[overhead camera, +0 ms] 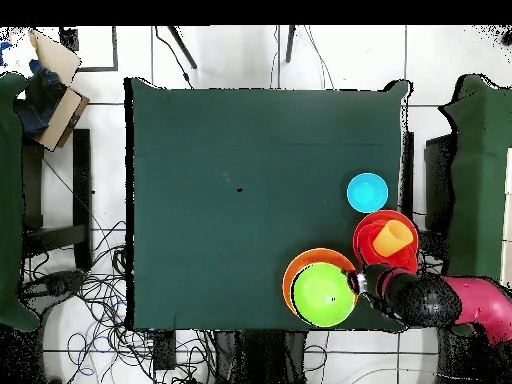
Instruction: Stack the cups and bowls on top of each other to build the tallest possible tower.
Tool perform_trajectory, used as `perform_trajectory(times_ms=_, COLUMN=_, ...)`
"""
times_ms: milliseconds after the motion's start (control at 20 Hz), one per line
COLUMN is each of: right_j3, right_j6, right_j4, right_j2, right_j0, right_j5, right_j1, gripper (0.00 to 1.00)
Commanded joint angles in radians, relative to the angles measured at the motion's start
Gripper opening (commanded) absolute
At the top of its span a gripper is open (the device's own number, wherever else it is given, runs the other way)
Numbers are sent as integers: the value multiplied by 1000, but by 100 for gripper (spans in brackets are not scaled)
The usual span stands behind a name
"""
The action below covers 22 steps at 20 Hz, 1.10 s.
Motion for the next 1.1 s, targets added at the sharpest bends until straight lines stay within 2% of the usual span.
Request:
perform_trajectory(times_ms=50, right_j3=37, right_j6=-308, right_j4=13, right_j2=64, right_j0=37, right_j5=88, right_j1=-16, gripper=100)
perform_trajectory(times_ms=850, right_j3=8, right_j6=-333, right_j4=-36, right_j2=57, right_j0=7, right_j5=76, right_j1=16, gripper=100)
perform_trajectory(times_ms=1100, right_j3=-37, right_j6=-391, right_j4=-36, right_j2=51, right_j0=-15, right_j5=104, right_j1=40, gripper=100)
